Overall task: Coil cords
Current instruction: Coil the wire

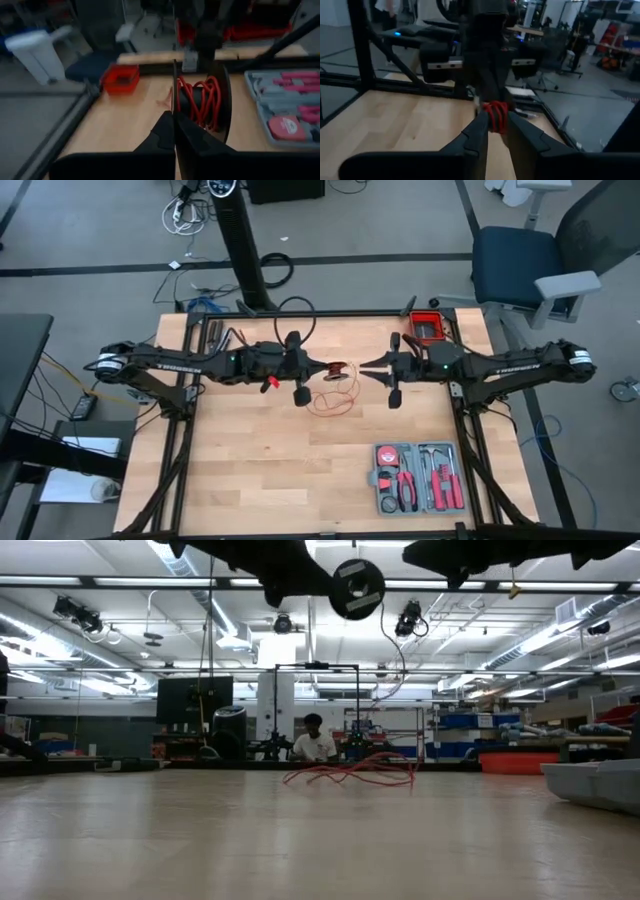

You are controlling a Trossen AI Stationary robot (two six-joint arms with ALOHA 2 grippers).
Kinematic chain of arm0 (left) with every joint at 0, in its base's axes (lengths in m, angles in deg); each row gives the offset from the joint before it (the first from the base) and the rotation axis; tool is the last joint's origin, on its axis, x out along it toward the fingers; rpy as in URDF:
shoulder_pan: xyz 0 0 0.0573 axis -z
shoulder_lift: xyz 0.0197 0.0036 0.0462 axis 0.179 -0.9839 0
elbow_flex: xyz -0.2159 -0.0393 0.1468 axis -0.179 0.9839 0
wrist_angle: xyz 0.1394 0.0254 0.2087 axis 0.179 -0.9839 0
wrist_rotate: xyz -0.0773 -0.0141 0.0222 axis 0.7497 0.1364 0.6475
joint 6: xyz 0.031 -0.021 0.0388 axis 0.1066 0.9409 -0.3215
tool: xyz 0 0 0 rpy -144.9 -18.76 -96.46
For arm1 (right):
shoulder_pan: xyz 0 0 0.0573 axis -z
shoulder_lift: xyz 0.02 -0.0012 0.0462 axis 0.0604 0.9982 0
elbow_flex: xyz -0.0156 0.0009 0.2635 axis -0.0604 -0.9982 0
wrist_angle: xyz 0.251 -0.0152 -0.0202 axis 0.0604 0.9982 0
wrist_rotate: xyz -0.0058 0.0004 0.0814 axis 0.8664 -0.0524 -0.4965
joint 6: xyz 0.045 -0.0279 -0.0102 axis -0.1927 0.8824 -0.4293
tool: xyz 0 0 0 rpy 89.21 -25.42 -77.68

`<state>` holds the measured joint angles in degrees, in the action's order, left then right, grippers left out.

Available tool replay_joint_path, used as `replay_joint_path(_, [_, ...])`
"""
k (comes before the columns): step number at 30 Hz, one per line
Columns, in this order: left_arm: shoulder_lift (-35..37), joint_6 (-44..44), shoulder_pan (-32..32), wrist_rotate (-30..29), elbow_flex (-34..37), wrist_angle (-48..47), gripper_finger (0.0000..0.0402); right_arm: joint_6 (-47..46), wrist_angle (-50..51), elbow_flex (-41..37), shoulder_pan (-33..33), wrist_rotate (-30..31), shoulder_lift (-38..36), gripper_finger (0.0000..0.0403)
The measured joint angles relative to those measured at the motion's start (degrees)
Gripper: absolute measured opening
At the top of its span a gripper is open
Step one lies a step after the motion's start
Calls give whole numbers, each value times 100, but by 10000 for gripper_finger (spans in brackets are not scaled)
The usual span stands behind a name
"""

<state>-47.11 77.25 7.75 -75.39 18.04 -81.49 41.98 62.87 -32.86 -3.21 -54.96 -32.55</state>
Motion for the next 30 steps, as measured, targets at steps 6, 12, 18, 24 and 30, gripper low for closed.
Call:
replay_joint_path(6, [-50, 143, -8, 398, -266, -397, 0, -178, 126, -2, 140, -115, 199, 62])
replay_joint_path(12, [-52, -33, -8, 513, -279, -317, 0, -181, -361, -4, 275, -396, 501, 61])
replay_joint_path(18, [-55, -178, -5, 571, -279, -145, 0, -184, -709, -4, 432, -713, 627, 61])
replay_joint_path(24, [-57, -254, -6, 568, -279, 57, 0, -187, -1103, -4, 489, -865, 882, 60])
replay_joint_path(30, [-101, -266, -8, 548, -275, 84, 0, -63, -1379, 112, 487, -869, 1230, 50])
